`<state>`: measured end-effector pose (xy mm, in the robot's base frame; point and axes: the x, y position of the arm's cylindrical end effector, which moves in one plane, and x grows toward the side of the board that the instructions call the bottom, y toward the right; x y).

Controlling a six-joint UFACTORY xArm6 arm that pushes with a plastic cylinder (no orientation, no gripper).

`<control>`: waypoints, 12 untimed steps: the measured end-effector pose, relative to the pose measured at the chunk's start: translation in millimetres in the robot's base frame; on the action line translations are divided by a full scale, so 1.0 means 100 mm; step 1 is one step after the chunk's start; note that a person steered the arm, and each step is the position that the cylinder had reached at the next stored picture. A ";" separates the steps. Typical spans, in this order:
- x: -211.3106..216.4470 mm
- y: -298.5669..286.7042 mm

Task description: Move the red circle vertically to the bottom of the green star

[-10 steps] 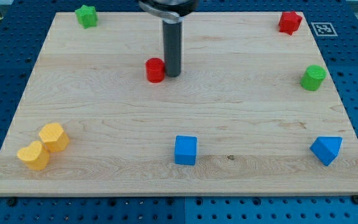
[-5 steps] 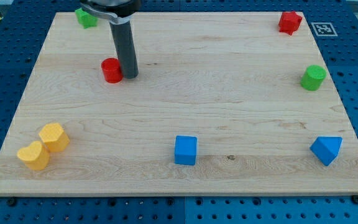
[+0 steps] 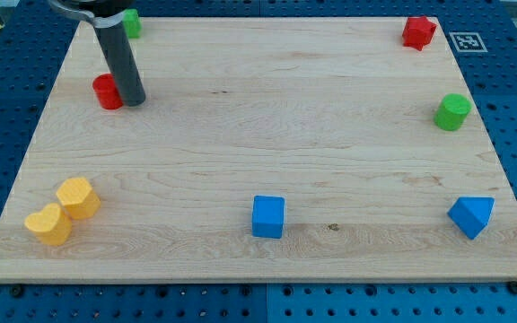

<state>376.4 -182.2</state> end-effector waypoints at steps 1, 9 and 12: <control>0.00 0.05; 0.60 -0.43; 0.52 -0.43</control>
